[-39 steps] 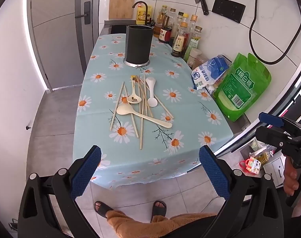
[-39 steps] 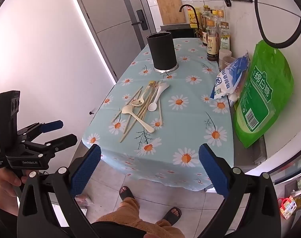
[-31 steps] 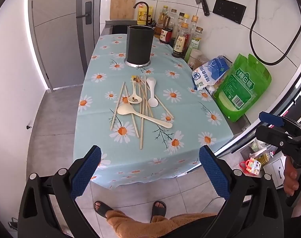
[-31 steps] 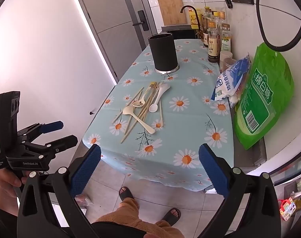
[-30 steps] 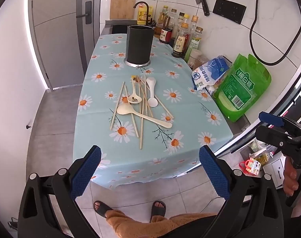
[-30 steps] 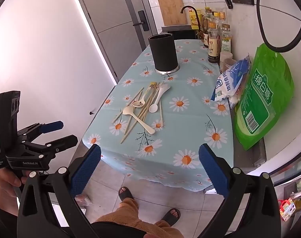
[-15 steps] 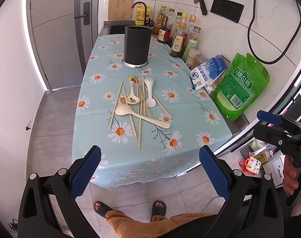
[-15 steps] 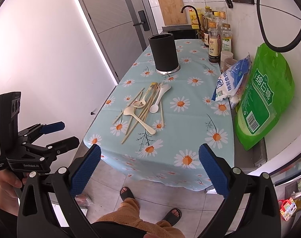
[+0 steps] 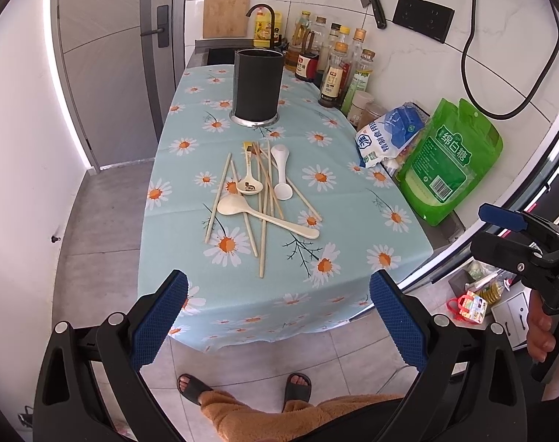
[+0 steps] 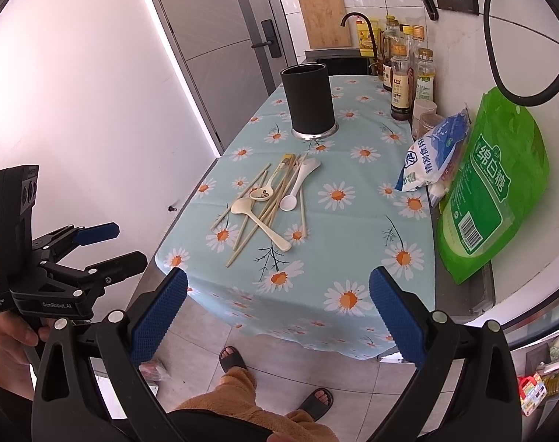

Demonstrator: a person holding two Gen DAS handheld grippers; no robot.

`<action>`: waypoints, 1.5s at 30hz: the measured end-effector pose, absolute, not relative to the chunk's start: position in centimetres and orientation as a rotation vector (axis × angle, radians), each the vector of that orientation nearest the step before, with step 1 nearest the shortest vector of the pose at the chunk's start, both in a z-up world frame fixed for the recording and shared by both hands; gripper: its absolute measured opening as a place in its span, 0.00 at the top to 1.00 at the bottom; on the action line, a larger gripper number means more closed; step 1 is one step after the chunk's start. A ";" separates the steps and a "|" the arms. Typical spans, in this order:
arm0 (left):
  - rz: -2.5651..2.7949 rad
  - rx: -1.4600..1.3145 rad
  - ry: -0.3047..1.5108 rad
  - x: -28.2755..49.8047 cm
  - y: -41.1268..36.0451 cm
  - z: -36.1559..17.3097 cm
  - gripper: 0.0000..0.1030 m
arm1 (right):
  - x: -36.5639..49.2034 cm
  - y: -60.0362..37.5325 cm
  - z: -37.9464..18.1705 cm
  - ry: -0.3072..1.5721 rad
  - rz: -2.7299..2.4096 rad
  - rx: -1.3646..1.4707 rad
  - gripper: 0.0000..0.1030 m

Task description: Organize utensils

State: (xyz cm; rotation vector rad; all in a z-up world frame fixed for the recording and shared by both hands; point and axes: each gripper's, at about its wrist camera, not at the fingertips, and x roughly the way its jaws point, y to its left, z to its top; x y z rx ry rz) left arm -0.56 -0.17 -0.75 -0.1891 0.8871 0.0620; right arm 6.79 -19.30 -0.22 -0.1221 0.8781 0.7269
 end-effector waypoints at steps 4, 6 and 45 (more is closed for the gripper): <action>0.070 -0.180 0.890 -0.5 -0.4 -0.6 0.07 | 7.1 -19.6 -0.4 0.890 0.762 -0.075 0.05; 0.084 -0.182 0.899 -0.4 -0.4 -0.7 0.07 | 7.3 -19.7 -0.6 0.888 0.763 -0.074 0.05; -0.042 -0.714 1.093 12.0 9.2 -12.8 0.20 | 31.5 -7.7 -13.2 1.267 0.896 0.236 0.40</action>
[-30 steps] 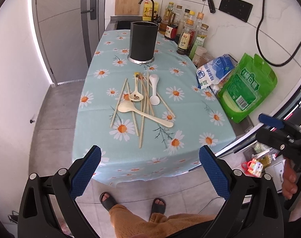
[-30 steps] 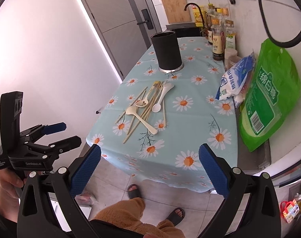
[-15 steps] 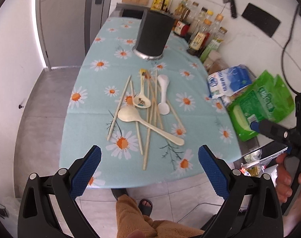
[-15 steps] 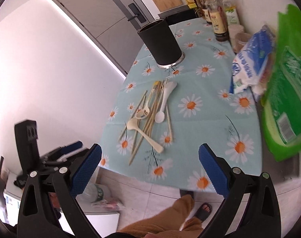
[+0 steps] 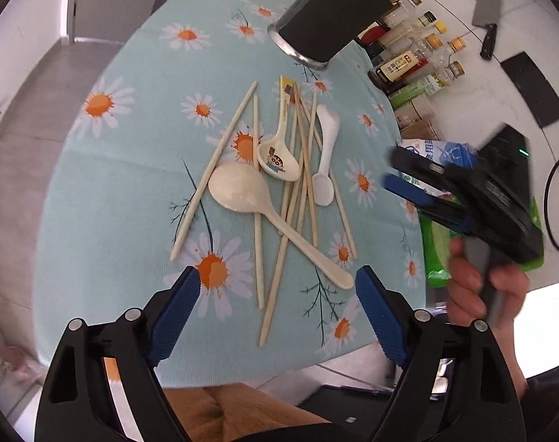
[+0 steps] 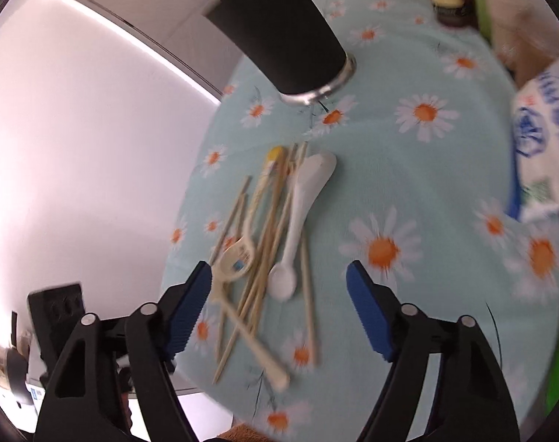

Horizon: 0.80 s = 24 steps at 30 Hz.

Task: Organize utensils
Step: 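Reach the right gripper to the white plastic spoon and grasp it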

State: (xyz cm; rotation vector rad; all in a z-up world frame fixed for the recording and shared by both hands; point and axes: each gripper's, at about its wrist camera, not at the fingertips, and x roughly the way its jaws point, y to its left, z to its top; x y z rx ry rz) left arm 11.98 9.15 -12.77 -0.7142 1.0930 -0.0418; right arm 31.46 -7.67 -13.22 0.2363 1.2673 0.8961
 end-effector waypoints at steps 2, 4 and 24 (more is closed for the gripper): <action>-0.063 -0.746 1.081 12.4 9.5 -13.0 0.21 | 33.0 -7.0 -14.7 1.311 0.890 0.258 0.41; -0.086 -0.777 1.082 13.0 9.5 -13.3 0.23 | 34.1 -6.3 -16.0 1.352 0.890 0.274 0.44; -0.146 -0.909 1.108 15.1 10.5 -15.2 0.24 | 36.0 -4.4 -19.4 1.332 0.951 0.321 0.85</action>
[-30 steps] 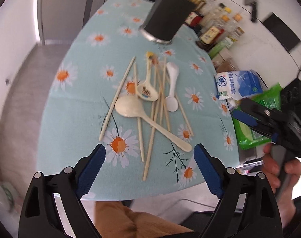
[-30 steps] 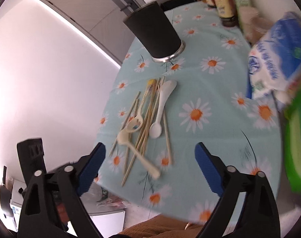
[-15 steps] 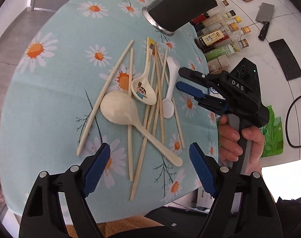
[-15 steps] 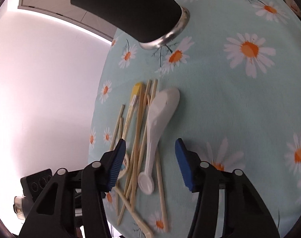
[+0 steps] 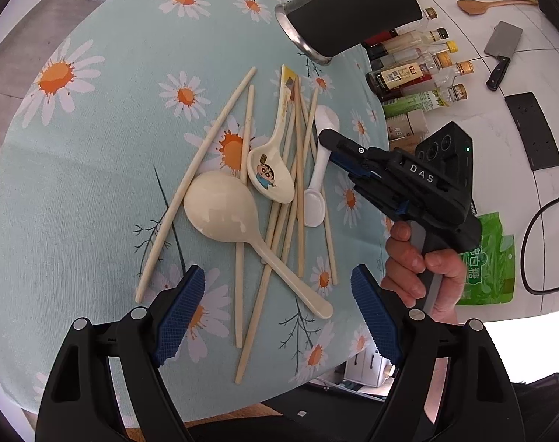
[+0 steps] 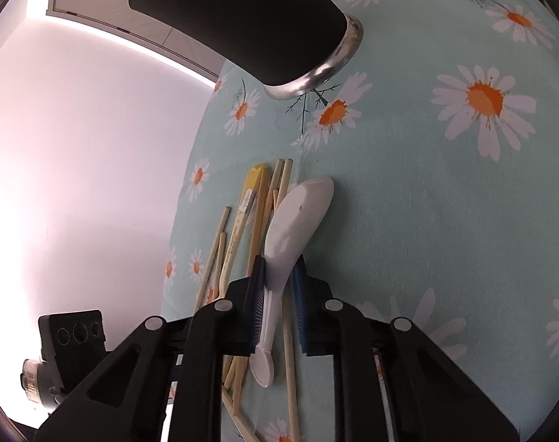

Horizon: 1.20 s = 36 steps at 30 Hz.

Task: Organize utensils
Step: 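Reach the right gripper to the white plastic spoon and grasp it, then lift the white spoon with the right gripper while the left gripper grasps a chopstick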

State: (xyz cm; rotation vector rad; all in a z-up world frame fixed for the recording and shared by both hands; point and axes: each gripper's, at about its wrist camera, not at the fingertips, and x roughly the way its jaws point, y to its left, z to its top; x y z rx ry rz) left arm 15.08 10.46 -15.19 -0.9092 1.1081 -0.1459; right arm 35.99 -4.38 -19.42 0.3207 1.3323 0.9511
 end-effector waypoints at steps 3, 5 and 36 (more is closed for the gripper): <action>-0.141 -0.906 1.109 15.1 10.5 -15.1 0.24 | 35.8 -4.3 -19.6 1.321 0.968 0.331 0.88; -0.135 -0.908 1.109 15.0 10.5 -15.1 0.24 | 35.7 -4.3 -19.8 1.316 0.980 0.342 0.90; -0.080 -0.105 1.356 25.1 9.8 -14.2 0.73 | 33.0 -12.2 -10.3 1.033 0.892 0.375 0.90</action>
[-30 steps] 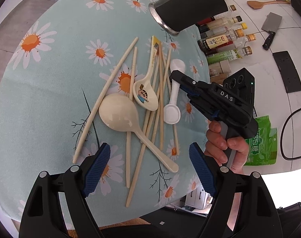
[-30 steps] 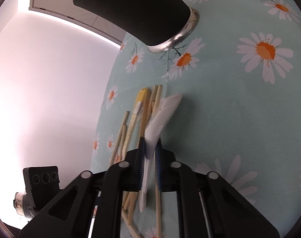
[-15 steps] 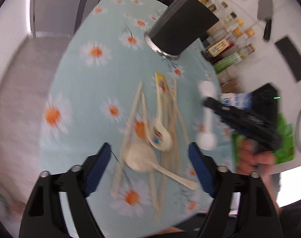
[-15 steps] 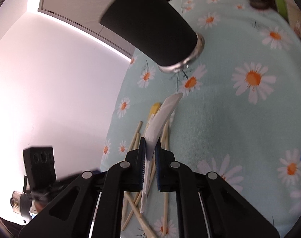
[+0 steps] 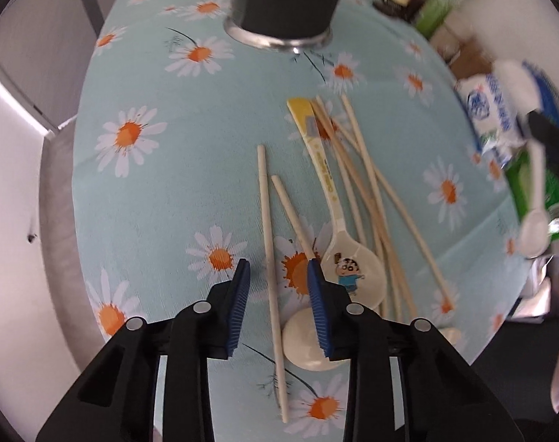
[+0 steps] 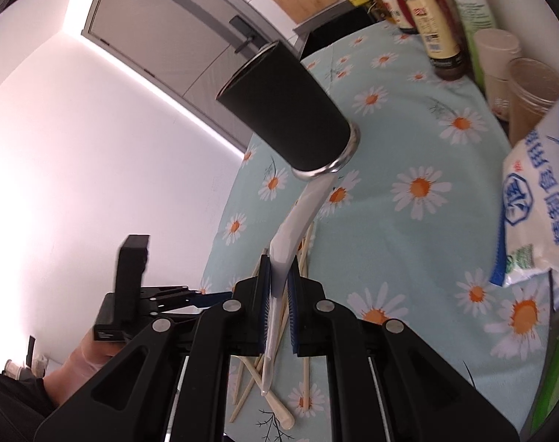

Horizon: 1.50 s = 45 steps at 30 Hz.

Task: Organize utensils
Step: 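Lift the white spoon with the right gripper while the left gripper grasps a chopstick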

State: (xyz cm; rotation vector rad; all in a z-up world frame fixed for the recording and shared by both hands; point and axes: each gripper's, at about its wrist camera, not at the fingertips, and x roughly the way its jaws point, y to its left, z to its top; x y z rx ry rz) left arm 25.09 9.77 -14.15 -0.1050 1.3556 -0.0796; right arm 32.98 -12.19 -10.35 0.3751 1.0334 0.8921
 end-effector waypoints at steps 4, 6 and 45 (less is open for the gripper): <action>-0.058 -0.044 1.381 26.1 9.7 -14.3 0.80 | 32.3 -13.5 -10.2 1.008 0.880 0.411 0.90; -0.042 -0.020 1.394 26.5 9.6 -14.3 0.86 | 31.9 -14.0 -10.3 1.000 0.870 0.431 0.90; -0.166 -0.200 0.971 26.3 14.4 0.1 0.97 | 32.5 -3.6 -2.6 0.824 0.910 0.249 0.90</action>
